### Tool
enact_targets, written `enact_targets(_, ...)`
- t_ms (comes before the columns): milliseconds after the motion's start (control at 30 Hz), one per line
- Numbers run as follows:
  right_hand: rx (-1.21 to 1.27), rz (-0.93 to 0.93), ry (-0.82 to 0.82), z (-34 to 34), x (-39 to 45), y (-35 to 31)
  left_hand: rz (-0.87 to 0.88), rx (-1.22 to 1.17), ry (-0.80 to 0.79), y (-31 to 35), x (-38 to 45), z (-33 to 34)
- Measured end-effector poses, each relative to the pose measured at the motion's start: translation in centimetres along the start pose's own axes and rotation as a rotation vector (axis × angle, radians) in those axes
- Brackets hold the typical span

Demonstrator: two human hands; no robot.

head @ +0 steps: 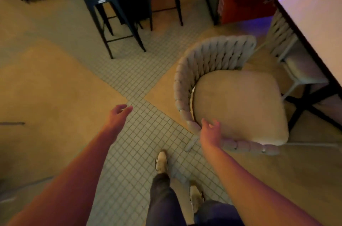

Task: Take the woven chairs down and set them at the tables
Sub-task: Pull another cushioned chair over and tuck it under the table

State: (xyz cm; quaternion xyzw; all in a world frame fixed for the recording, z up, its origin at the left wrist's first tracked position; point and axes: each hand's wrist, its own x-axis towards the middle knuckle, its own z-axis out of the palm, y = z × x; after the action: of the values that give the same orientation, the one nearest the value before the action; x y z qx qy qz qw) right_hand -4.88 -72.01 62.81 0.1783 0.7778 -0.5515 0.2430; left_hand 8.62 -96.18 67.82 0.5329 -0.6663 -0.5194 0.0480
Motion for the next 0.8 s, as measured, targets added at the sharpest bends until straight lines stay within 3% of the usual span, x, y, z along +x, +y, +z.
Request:
enact_targets(300, 0.306, 0.193, 0.389, 3.6, 7.3, -3.4, 0.216, 0.274, -0.326, 15.4, 18.1, 7.1)
enact_targets(467, 0.319, 0.243, 0.511, 2.3, 11.4, -4.9, 0.413, 0.403, -0.511, 22.7, 21.5, 15.3)
enact_targets(567, 0.322, 0.254, 0.546, 0.0, 14.3, -5.6, 0.56, 0.536, -0.534, 26.1, 22.7, 20.7)
enact_targets(800, 0.119, 0.253, 0.784, -6.4, 15.2, -2.7, 0.849, 1.05, -0.685, 28.3, 26.0, 33.6)
